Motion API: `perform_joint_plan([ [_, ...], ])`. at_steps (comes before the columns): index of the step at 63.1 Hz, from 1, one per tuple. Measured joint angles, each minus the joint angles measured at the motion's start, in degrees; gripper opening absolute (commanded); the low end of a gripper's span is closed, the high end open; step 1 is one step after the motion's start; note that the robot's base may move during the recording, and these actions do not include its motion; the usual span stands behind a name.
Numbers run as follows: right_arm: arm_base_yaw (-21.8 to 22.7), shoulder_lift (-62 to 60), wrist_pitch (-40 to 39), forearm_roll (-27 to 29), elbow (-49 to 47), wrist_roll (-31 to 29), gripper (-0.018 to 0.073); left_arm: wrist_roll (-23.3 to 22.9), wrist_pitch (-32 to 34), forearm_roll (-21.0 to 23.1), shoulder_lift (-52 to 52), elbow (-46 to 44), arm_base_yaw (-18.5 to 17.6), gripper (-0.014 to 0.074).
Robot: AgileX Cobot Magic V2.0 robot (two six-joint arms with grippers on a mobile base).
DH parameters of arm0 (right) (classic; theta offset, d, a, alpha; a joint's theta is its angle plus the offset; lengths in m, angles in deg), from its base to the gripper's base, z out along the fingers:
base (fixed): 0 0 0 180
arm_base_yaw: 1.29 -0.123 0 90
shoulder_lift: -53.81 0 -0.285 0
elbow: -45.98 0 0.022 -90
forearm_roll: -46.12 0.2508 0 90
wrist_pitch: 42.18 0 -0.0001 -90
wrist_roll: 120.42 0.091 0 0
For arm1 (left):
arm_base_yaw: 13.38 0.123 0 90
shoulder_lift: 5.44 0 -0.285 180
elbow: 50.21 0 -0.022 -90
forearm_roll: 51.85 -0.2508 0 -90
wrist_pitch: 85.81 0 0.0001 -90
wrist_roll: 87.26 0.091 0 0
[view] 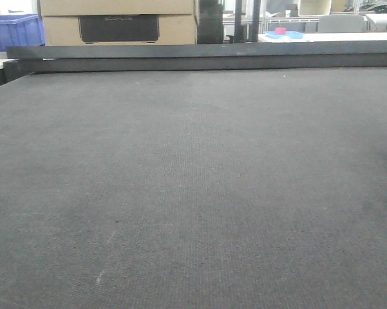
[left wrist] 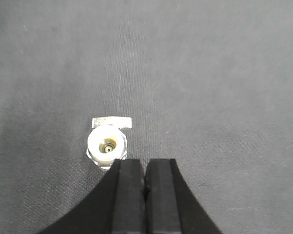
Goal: Place valve from conveyor to right shelf box
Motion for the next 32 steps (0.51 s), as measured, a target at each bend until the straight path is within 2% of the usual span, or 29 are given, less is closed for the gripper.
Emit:
perform_joint_plan([
  [16,0.0,10.25,6.15,0.0,-6.44,2.24,-0.0168,-1.5,-1.21,0.0,-6.83,-0.23,0.0,-0.0111],
  [32,0.0,22.69,9.25,-0.2,-15.04,2.89,-0.0155,-1.5,-1.49,0.14,-7.97,-0.36,0.0,-0.0111],
])
